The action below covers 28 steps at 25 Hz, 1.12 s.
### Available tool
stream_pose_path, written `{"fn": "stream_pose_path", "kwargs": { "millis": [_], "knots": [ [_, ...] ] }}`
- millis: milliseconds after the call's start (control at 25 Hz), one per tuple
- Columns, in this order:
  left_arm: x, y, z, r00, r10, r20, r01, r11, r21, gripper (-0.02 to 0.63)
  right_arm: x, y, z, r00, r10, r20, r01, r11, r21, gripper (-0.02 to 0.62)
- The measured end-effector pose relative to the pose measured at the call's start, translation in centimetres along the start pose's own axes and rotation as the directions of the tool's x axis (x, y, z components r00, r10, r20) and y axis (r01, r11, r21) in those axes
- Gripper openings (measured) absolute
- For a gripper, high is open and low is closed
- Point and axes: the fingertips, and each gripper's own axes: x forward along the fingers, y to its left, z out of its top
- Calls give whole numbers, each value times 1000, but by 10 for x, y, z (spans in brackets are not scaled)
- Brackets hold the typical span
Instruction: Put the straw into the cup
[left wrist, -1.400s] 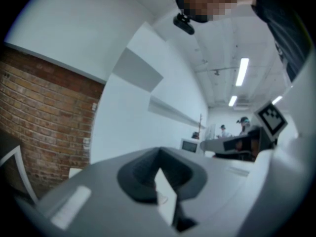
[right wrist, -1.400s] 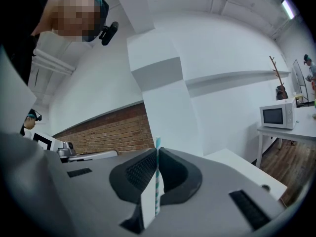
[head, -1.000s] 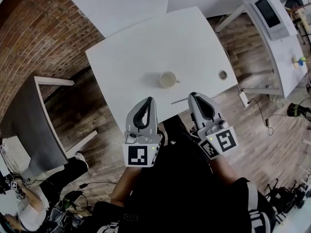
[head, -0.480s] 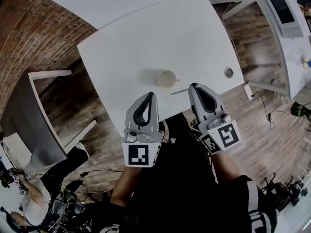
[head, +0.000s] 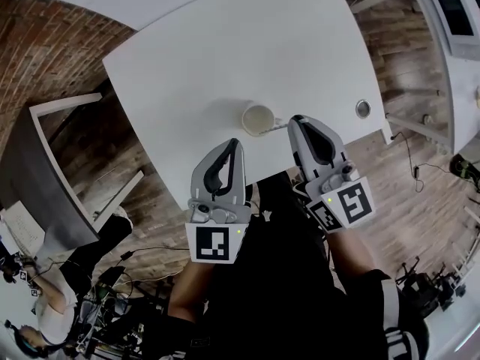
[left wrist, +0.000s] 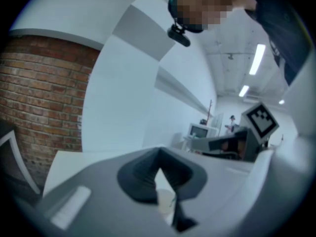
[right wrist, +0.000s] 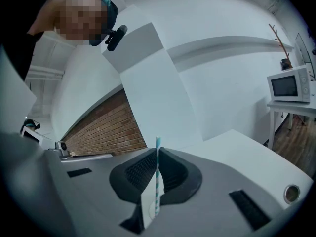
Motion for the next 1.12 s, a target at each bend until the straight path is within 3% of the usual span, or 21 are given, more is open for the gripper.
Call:
{"fn": "stream_pose_path", "kwargs": {
  "millis": [640, 1120],
  "knots": [
    [26, 14, -41, 999, 16, -28, -17, 999, -37, 3, 28, -31, -58, 997, -4, -78, 8, 999, 49, 15],
    [29, 9, -57, 999, 21, -33, -23, 998, -60, 3, 27, -43, -81, 994, 2, -107, 5, 998, 60, 15]
  ]
}}
